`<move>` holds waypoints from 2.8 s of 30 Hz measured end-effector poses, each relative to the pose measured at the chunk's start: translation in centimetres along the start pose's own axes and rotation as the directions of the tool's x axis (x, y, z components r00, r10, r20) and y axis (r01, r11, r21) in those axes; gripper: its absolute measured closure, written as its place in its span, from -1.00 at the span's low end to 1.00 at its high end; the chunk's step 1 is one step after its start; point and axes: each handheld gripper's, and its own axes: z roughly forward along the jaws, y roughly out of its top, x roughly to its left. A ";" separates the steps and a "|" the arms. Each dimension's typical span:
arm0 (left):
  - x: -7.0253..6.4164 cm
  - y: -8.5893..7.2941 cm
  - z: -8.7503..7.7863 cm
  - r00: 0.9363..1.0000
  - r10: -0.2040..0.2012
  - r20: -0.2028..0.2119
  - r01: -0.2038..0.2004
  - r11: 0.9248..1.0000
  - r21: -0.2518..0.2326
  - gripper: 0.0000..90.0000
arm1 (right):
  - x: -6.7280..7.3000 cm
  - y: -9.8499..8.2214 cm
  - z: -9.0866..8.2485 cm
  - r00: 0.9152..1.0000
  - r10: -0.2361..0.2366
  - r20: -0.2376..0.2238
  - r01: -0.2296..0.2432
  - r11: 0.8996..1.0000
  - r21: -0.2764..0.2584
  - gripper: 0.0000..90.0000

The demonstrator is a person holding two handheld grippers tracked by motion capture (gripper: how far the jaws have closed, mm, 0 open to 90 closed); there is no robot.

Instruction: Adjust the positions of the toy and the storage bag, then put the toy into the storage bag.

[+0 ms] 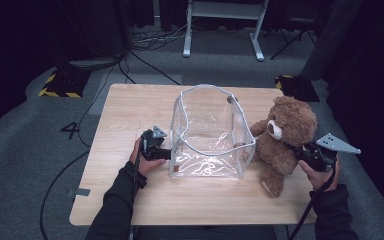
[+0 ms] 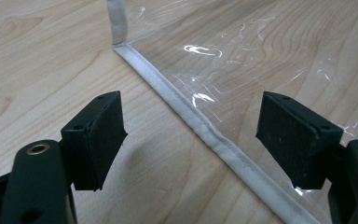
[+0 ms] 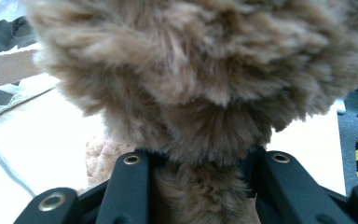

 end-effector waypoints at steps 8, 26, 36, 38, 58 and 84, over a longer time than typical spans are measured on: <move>-0.3 -0.9 -1.2 0.999 0.036 0.003 -0.036 0.999 0.020 -0.57 | -0.3 0.2 -0.3 1.000 0.010 0.018 -0.010 1.000 -0.014 0.48; -3.1 -8.1 -6.9 0.994 0.085 0.073 -0.091 0.993 0.081 -0.64 | -0.9 1.6 -1.3 0.997 0.004 0.072 0.000 0.999 -0.052 0.48; -3.4 -8.6 -7.3 0.997 0.063 0.051 -0.067 0.995 0.076 -0.65 | -1.4 2.4 -2.0 0.996 0.007 0.090 0.000 0.997 -0.076 0.48; -3.3 -8.6 -7.3 0.997 0.063 0.053 -0.067 0.995 0.075 -0.65 | -1.4 2.8 -2.1 0.996 0.000 0.094 0.007 0.997 -0.081 0.48; -3.3 -8.4 -7.1 0.996 0.072 0.055 -0.076 0.994 0.072 -0.65 | -1.0 6.3 -2.3 0.994 -0.028 0.109 0.043 0.990 -0.137 0.48; -3.3 -8.4 -7.2 0.996 0.072 0.054 -0.076 0.994 0.074 -0.65 | -0.4 12.3 -3.7 0.988 -0.074 0.135 0.103 0.970 -0.221 0.49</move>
